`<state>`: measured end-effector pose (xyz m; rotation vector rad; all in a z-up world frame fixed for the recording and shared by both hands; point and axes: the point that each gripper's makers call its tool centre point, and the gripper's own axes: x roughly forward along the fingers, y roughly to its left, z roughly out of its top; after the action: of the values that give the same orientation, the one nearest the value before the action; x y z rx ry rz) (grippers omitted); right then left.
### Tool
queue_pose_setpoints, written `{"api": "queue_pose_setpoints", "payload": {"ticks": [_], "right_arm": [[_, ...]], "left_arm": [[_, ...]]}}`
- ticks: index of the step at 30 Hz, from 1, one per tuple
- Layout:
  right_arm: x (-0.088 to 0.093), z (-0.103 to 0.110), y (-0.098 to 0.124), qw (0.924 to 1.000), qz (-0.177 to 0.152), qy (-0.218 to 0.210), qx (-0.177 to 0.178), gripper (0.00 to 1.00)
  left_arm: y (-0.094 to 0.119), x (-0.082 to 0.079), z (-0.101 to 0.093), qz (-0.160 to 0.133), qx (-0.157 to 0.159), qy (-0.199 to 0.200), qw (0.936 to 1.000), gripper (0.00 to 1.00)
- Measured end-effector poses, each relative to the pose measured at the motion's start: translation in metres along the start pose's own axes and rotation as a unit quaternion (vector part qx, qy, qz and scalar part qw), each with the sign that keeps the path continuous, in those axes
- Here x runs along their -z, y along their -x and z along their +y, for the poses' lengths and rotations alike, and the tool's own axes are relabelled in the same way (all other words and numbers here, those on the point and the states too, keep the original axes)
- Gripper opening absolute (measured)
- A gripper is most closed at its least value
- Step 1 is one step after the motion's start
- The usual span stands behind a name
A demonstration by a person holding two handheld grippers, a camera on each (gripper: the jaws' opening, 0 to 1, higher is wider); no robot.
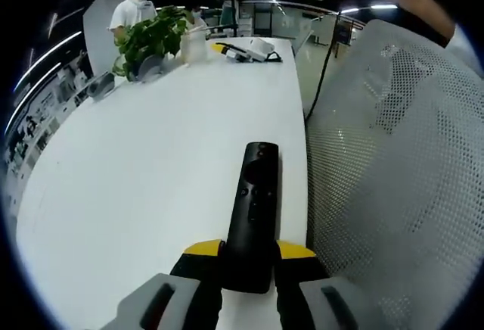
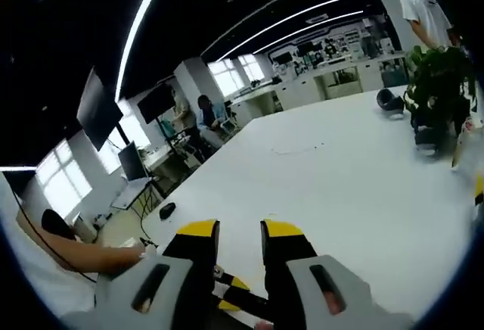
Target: Press the specified remote control buttons in sequence, fully releasing each button before pressing the next.
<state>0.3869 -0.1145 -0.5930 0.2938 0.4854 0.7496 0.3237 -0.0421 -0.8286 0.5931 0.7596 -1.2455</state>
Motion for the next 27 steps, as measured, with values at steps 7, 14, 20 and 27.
{"api": "queue_pose_setpoints", "payload": {"ticks": [7,14,20,27], "right_arm": [[-0.021,-0.010,0.031,0.9972,-0.062,0.018,0.038,0.61],[-0.030,-0.027,0.062,0.9875,-0.115,0.033,0.103,0.97],[-0.016,-0.035,0.076,0.9830,-0.114,0.053,0.134,1.00],[-0.003,-0.054,0.086,0.9772,-0.116,0.061,0.167,1.00]], "left_arm": [[0.000,0.001,0.000,-0.009,-0.002,0.001,1.0000,0.25],[-0.001,-0.001,0.000,-0.014,-0.001,0.001,0.9999,0.26],[-0.001,-0.002,0.002,-0.025,-0.012,0.019,0.9994,0.26],[-0.002,-0.003,0.004,-0.035,-0.011,0.019,0.9991,0.26]]}}
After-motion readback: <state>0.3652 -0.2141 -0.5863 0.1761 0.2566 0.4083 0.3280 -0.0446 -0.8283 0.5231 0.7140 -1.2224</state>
